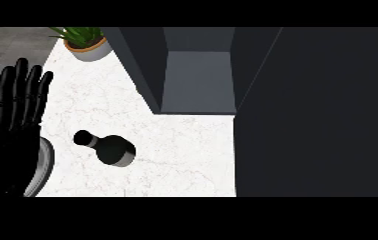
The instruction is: Pick up the wine, place it into the cabinet and close the cabinet
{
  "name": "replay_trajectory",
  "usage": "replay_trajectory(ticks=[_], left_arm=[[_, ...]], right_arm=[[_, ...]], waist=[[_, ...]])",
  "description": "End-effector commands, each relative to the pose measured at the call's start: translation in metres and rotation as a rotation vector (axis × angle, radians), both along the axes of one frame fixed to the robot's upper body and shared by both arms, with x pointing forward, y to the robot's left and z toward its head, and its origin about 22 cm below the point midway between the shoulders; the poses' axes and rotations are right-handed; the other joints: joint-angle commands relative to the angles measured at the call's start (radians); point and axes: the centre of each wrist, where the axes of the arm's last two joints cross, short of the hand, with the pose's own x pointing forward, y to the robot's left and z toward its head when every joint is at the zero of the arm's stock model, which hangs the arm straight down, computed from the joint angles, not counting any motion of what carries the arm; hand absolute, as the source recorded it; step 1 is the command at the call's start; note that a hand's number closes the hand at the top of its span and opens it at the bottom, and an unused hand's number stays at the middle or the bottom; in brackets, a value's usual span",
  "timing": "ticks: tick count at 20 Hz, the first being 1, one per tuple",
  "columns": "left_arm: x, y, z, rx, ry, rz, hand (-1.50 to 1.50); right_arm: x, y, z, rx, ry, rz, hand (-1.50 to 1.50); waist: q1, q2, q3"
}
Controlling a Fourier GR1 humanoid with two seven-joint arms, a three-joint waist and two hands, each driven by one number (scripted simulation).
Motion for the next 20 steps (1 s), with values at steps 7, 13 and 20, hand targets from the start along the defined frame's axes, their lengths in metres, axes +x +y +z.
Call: replay_trajectory(ticks=[7, 13, 20], left_arm=[[-0.022, -0.064, -0.026, -0.271, 0.160, 0.114, -1.50], [-0.032, -0.127, -0.015, -0.360, 0.140, 0.117, -1.50], [-0.027, -0.155, 0.006, -0.349, 0.145, 0.131, -1.50]], right_arm=[[-0.019, 0.014, -0.011, 0.038, 0.159, 0.242, -1.50], [-0.046, 0.018, 0.015, 0.042, 0.180, 0.272, -1.50], [-0.075, 0.007, 0.045, 0.038, 0.177, 0.283, -1.50]], waist=[[-0.020, 0.001, -0.009], [-0.026, -0.002, -0.005], [-0.021, -0.001, -0.005]])
